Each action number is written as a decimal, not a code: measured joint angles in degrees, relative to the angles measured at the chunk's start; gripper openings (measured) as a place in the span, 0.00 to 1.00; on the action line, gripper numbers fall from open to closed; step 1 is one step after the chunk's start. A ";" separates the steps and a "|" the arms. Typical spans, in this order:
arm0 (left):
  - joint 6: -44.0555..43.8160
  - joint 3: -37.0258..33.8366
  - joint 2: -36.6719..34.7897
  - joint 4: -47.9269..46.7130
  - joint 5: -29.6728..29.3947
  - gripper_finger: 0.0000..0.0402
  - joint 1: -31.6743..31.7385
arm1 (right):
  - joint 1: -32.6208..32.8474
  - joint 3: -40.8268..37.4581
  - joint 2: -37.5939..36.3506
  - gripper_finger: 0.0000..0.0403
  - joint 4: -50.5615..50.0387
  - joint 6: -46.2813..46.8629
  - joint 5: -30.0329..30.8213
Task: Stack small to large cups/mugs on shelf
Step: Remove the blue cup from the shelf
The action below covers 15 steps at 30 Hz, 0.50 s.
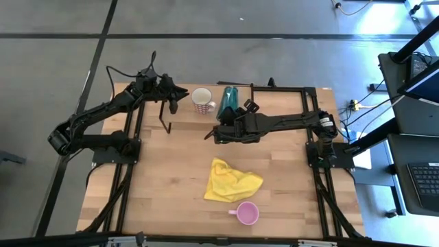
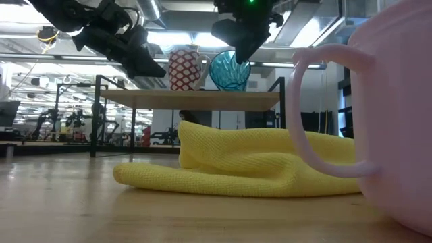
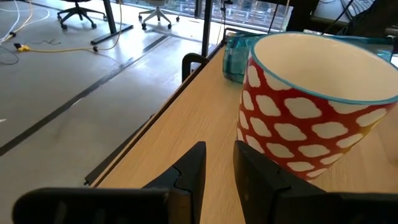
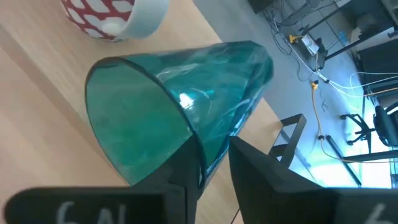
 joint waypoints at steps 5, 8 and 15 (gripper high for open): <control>0.00 0.00 0.00 -0.75 0.00 0.19 0.00 | 0.00 0.00 0.00 0.16 0.00 0.21 0.41; 0.00 0.00 0.00 -0.77 0.00 0.19 -0.02 | 0.00 0.00 0.00 0.10 -0.19 0.83 0.40; 0.00 0.00 -0.02 -0.77 0.00 0.19 0.00 | 0.02 0.00 -0.02 0.03 -0.61 1.73 0.48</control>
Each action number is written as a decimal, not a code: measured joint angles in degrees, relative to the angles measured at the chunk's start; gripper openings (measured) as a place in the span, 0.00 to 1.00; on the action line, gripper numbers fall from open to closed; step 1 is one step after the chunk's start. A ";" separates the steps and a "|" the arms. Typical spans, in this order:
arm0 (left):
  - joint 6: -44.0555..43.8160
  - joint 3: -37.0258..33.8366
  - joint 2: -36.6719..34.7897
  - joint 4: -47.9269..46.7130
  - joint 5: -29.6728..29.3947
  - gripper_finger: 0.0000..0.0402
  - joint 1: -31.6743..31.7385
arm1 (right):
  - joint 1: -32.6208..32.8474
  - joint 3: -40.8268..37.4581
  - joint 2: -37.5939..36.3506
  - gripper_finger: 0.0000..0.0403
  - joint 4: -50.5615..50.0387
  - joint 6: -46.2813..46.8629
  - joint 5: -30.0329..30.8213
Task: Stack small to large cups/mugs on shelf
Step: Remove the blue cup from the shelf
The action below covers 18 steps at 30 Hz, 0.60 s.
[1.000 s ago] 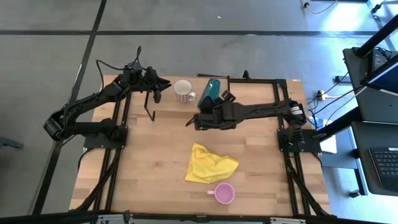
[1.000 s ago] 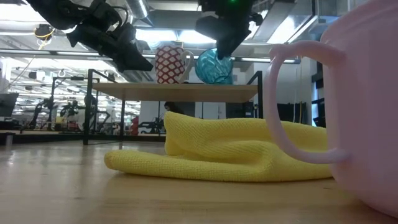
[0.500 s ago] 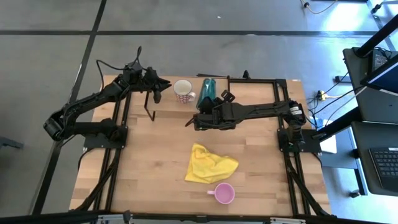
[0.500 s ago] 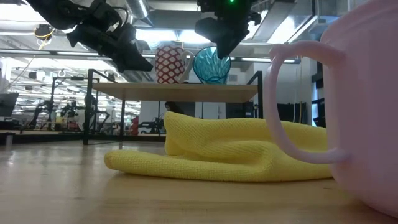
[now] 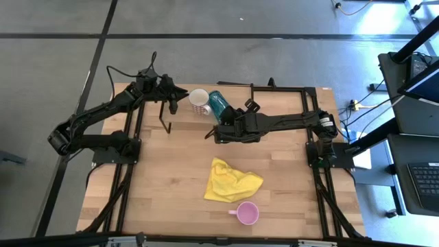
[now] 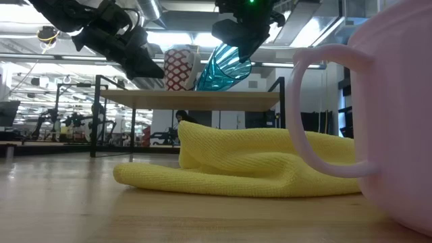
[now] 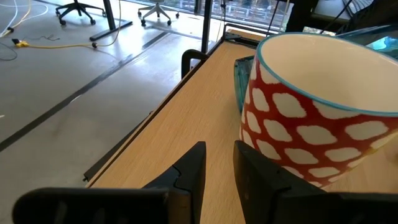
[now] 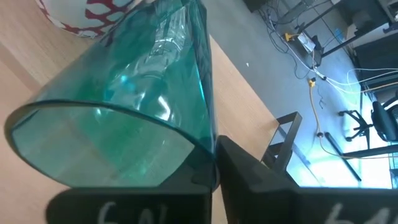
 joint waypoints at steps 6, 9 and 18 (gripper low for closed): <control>0.00 0.00 0.00 0.00 0.00 0.19 0.00 | -0.02 -0.02 0.00 0.07 -2.10 1.90 -0.52; -0.03 0.00 0.02 -0.01 0.00 0.19 0.00 | 0.00 -0.02 0.00 0.04 -3.52 3.02 -0.01; -0.26 0.00 0.01 -1.20 0.78 0.19 0.00 | -0.52 -0.04 0.00 0.05 -6.59 7.03 2.00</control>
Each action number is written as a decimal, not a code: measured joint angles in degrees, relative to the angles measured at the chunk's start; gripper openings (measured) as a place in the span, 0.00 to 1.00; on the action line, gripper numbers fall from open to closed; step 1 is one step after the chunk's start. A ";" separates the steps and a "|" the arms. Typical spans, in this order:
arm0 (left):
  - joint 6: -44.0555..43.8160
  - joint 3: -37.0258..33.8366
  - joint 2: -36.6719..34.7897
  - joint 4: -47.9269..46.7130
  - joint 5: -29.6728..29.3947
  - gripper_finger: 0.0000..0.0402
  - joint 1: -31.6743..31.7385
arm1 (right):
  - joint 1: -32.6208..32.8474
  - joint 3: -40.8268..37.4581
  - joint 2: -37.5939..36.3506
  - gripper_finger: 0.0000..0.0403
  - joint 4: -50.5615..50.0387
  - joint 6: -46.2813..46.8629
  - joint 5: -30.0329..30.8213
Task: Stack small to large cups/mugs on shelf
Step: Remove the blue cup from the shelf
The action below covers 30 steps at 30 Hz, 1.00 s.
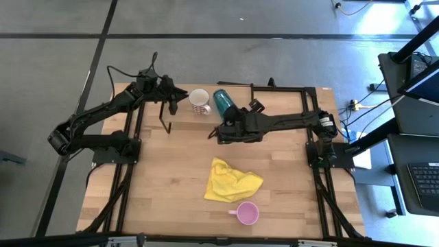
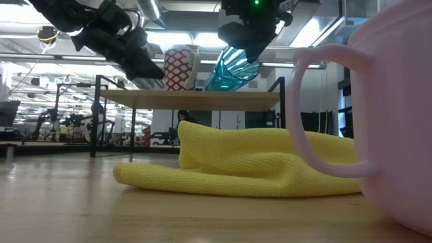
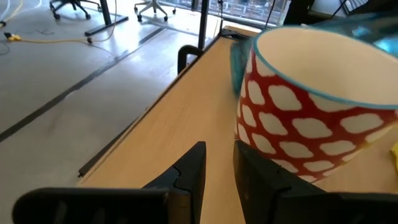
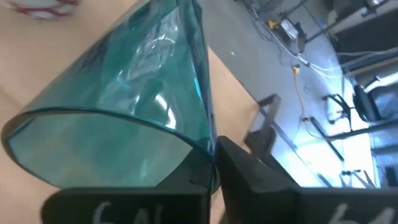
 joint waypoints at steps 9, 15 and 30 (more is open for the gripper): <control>0.34 0.01 0.01 -1.16 0.14 0.19 -0.02 | -0.68 -0.02 0.00 0.03 -2.54 2.18 0.45; 0.45 0.00 0.00 -1.13 0.14 0.19 -0.02 | -0.72 -0.02 0.00 0.03 -4.27 3.54 0.49; 0.33 0.00 0.01 -1.17 0.11 0.19 0.00 | 3.23 3.18 -0.04 0.03 -10.83 10.99 4.43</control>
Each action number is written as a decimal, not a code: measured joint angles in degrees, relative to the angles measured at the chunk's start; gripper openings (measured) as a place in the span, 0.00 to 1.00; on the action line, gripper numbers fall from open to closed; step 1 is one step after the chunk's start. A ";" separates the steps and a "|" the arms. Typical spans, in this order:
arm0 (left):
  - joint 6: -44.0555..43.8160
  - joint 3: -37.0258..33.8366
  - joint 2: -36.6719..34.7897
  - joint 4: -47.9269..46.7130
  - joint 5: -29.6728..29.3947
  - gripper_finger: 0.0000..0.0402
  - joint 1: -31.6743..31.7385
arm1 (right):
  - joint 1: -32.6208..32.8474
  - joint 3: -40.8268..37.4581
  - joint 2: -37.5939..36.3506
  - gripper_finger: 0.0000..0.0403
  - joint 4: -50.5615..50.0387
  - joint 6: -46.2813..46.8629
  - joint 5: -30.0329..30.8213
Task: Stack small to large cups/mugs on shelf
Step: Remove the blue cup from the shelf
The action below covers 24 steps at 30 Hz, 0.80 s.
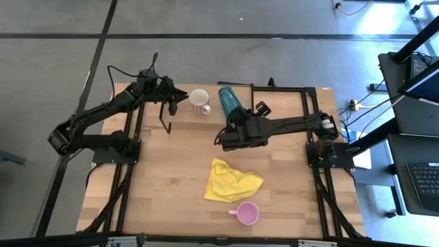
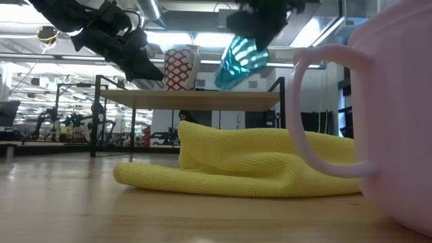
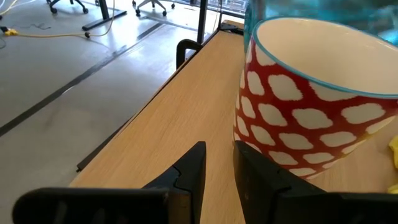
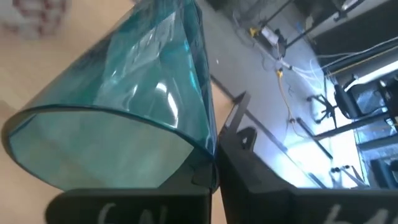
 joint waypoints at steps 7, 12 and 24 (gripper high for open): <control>-1.82 0.00 -0.02 -1.22 0.02 0.19 0.00 | 0.12 9.28 -0.02 0.03 -0.28 -6.75 2.92; -1.95 0.02 -0.01 -3.04 0.02 0.19 0.00 | -1.35 19.29 -0.26 0.03 -0.20 -8.75 2.36; -3.19 0.02 -0.02 -6.91 0.11 0.19 -0.07 | -6.93 24.01 -10.97 0.03 -0.11 -7.70 -7.73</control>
